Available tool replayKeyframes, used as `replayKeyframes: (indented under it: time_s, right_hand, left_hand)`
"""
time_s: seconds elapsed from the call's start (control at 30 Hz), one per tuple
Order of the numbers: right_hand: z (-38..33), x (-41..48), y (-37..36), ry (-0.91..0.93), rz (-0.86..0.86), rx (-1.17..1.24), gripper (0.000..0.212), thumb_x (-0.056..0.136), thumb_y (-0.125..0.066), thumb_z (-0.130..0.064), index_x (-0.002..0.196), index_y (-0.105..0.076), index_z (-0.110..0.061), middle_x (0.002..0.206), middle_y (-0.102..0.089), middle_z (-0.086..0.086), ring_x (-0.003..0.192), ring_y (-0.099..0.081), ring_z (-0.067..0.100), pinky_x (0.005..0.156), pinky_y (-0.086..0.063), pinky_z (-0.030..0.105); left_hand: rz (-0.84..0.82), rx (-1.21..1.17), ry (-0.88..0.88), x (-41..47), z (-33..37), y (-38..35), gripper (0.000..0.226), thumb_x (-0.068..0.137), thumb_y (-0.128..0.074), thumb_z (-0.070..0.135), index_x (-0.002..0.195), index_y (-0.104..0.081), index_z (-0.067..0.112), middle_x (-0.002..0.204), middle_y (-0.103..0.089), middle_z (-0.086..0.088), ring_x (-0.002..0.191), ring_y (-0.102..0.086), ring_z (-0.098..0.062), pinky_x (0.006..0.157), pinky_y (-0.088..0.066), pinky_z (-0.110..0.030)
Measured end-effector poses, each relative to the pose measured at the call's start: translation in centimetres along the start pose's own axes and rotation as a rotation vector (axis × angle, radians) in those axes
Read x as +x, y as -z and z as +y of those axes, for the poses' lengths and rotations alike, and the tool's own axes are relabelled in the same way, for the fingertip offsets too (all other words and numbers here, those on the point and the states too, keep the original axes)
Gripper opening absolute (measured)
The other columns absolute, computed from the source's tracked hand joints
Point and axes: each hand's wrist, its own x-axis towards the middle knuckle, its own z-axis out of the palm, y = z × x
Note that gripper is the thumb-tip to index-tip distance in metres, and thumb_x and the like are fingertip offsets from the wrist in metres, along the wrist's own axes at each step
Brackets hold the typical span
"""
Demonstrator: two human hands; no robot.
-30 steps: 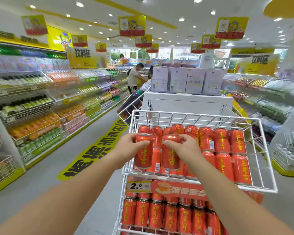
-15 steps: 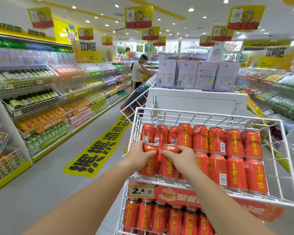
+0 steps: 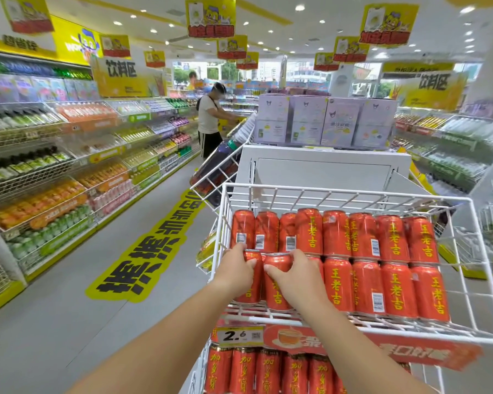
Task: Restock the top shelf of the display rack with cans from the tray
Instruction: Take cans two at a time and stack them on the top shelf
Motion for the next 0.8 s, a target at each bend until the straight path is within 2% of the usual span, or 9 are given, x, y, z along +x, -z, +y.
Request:
replayKeyframes:
  time_s: [0.1, 0.17, 0.27, 0.4, 0.53, 0.63, 0.73, 0.8]
  right_hand:
    - [-0.1, 0.2, -0.3, 0.028, 0.013, -0.052, 0.044, 0.081, -0.073, -0.055, 0.108, -0.063, -0.022, 0.102, -0.066, -0.002, 0.093, -0.064, 0.018, 0.082, -0.056, 0.035]
    - [-0.2, 0.2, -0.4, 0.031, 0.017, -0.115, 0.044, 0.083, -0.071, -0.056, 0.108, -0.064, -0.02, 0.105, -0.061, -0.001, 0.101, -0.059, 0.02, 0.085, -0.051, 0.034]
    - [0.0, 0.4, -0.6, 0.056, 0.059, -0.232, 0.05, 0.084, -0.067, -0.061, 0.109, -0.066, -0.018, 0.107, -0.065, 0.0, 0.111, -0.056, 0.023, 0.092, -0.051, 0.038]
    - [0.0, 0.7, -0.8, 0.03, 0.019, -0.178, 0.051, 0.086, -0.07, -0.056, 0.116, -0.064, -0.015, 0.112, -0.062, 0.001, 0.107, -0.061, 0.023, 0.091, -0.054, 0.039]
    - [0.1, 0.8, -0.9, 0.064, -0.007, -0.199, 0.054, 0.09, -0.064, -0.055, 0.125, -0.059, -0.013, 0.117, -0.051, 0.001, 0.107, -0.061, 0.023, 0.09, -0.054, 0.038]
    - [0.4, 0.7, -0.7, 0.113, -0.023, -0.212, 0.059, 0.095, -0.059, -0.052, 0.14, -0.048, -0.017, 0.128, -0.046, 0.002, 0.114, -0.059, 0.024, 0.092, -0.053, 0.037]
    - [0.6, 0.6, -0.6, 0.171, -0.022, -0.213, 0.048, 0.099, -0.055, -0.046, 0.139, -0.051, -0.02, 0.124, -0.042, 0.0, 0.098, -0.064, 0.022, 0.083, -0.056, 0.04]
    - [0.8, 0.8, -0.4, 0.19, -0.047, -0.222, 0.045, 0.1, -0.054, -0.04, 0.139, -0.052, -0.018, 0.127, -0.042, 0.0, 0.097, -0.064, 0.022, 0.083, -0.056, 0.04]
  left_hand:
    - [-0.01, 0.039, 0.009, 0.5, -0.1, -0.1, 0.049, 0.103, -0.055, 0.028, 0.148, -0.041, 0.017, 0.146, -0.052, -0.01, 0.131, -0.052, -0.029, 0.097, -0.039, -0.028]
    - [-0.02, 0.05, 0.007, 0.9, -0.3, -0.3, 0.046, 0.102, -0.055, 0.029, 0.145, -0.043, 0.018, 0.141, -0.054, -0.012, 0.124, -0.056, -0.031, 0.1, -0.045, -0.034]
    - [-0.033, 0.075, -0.002, 1.0, -0.4, -0.5, 0.044, 0.103, -0.052, 0.029, 0.145, -0.042, 0.018, 0.142, -0.05, -0.013, 0.123, -0.056, -0.032, 0.099, -0.048, -0.041]
    - [-0.032, 0.092, -0.014, 1.1, -0.7, -0.7, 0.044, 0.104, -0.05, 0.029, 0.146, -0.041, 0.019, 0.145, -0.048, -0.013, 0.124, -0.055, -0.033, 0.101, -0.049, -0.047]
    - [-0.03, 0.105, -0.023, 0.9, -0.7, -0.9, 0.044, 0.105, -0.047, 0.03, 0.147, -0.04, 0.02, 0.144, -0.042, -0.013, 0.121, -0.057, -0.034, 0.101, -0.049, -0.048]
    - [-0.015, 0.119, -0.047, 0.8, -0.7, -1.1, 0.041, 0.106, -0.045, 0.029, 0.145, -0.039, 0.019, 0.142, -0.039, -0.014, 0.122, -0.055, -0.034, 0.101, -0.047, -0.048]
    - [-0.025, 0.121, -0.053, 0.7, -0.9, -1.1, 0.044, 0.106, -0.043, 0.026, 0.149, -0.035, 0.018, 0.148, -0.037, -0.017, 0.129, -0.051, -0.035, 0.106, -0.043, -0.047]
    - [-0.072, 0.12, -0.04, 0.8, -1.0, -1.0, 0.048, 0.107, -0.042, 0.024, 0.152, -0.028, 0.02, 0.154, -0.032, -0.018, 0.134, -0.048, -0.036, 0.107, -0.043, -0.046]
